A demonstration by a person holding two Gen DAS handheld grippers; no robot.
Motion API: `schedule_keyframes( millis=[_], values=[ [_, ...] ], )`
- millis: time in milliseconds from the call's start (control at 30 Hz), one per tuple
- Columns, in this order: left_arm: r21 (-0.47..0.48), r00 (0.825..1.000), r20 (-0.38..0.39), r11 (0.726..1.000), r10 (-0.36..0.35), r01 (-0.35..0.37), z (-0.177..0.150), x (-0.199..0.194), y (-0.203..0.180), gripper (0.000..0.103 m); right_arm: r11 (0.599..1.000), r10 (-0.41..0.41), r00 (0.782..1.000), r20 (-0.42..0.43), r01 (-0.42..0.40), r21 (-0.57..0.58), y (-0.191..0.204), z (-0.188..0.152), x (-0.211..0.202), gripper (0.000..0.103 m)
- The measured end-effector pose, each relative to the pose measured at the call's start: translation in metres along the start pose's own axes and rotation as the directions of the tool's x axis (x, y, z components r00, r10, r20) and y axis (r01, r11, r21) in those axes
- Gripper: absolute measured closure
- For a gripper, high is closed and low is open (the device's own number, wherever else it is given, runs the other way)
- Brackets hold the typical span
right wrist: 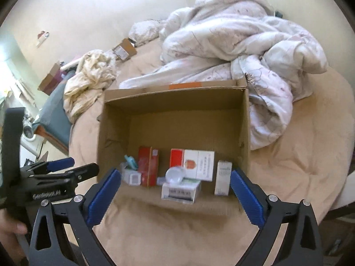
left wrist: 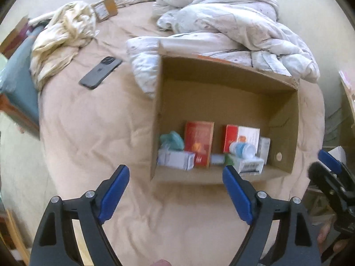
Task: Organize objects
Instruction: 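Open both grippers and withdraw them from the cardboard box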
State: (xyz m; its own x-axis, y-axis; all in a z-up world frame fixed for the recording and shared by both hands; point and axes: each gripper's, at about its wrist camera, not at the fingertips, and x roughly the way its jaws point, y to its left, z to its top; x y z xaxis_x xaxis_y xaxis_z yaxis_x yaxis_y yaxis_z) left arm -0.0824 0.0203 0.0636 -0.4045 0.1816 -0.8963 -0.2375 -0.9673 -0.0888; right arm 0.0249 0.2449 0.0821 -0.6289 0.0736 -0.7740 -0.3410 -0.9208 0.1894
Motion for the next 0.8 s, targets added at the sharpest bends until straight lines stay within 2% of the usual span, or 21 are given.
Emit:
schedule_keyframes(
  millis=[100, 167, 233, 367, 467, 567, 700, 800],
  values=[
    [0.002, 1.0, 0.021, 1.0, 0.018, -0.018, -0.021, -0.012, 0.006, 0.017, 1.0, 0.01, 0.999, 0.04, -0.009, -0.017, 0.005, -0.017, -0.019, 0.0],
    [-0.002, 0.999, 0.036, 1.0, 0.007, -0.007, -0.034, -0.016, 0.009, 0.006, 0.999, 0.017, 0.997, 0.076, -0.015, -0.028, 0.006, -0.028, -0.027, 0.0],
    [0.003, 0.999, 0.045, 1.0, 0.008, -0.008, -0.043, -0.016, 0.01, 0.0, 0.999, 0.002, 0.995, 0.1, 0.001, -0.032, 0.005, -0.037, -0.028, 0.0],
    [0.035, 0.997, 0.046, 0.998, 0.055, -0.057, -0.057, -0.005, 0.007, 0.001, 0.999, -0.047, 0.997, 0.062, 0.047, 0.001, -0.002, -0.044, -0.013, 0.0],
    [0.031, 0.995, 0.072, 0.997, 0.063, -0.065, -0.061, -0.001, 0.008, 0.001, 0.989, -0.134, 0.99, 0.05, 0.136, -0.049, 0.002, -0.048, -0.001, 0.0],
    [0.011, 0.993, 0.086, 0.996, 0.085, -0.086, -0.058, 0.002, 0.014, 0.001, 0.99, -0.125, 0.992, 0.031, 0.126, -0.064, 0.0, -0.051, 0.007, 0.0],
    [-0.069, 0.997, 0.064, 0.997, 0.047, -0.043, -0.054, 0.006, 0.03, 0.001, 0.989, -0.135, 0.991, 0.016, 0.136, -0.065, -0.005, -0.052, 0.015, 0.0],
    [-0.085, 0.999, 0.039, 0.996, 0.037, -0.034, -0.052, 0.012, 0.03, 0.001, 0.989, -0.137, 0.991, 0.002, 0.137, -0.055, -0.008, -0.052, 0.021, 0.0]
  ],
)
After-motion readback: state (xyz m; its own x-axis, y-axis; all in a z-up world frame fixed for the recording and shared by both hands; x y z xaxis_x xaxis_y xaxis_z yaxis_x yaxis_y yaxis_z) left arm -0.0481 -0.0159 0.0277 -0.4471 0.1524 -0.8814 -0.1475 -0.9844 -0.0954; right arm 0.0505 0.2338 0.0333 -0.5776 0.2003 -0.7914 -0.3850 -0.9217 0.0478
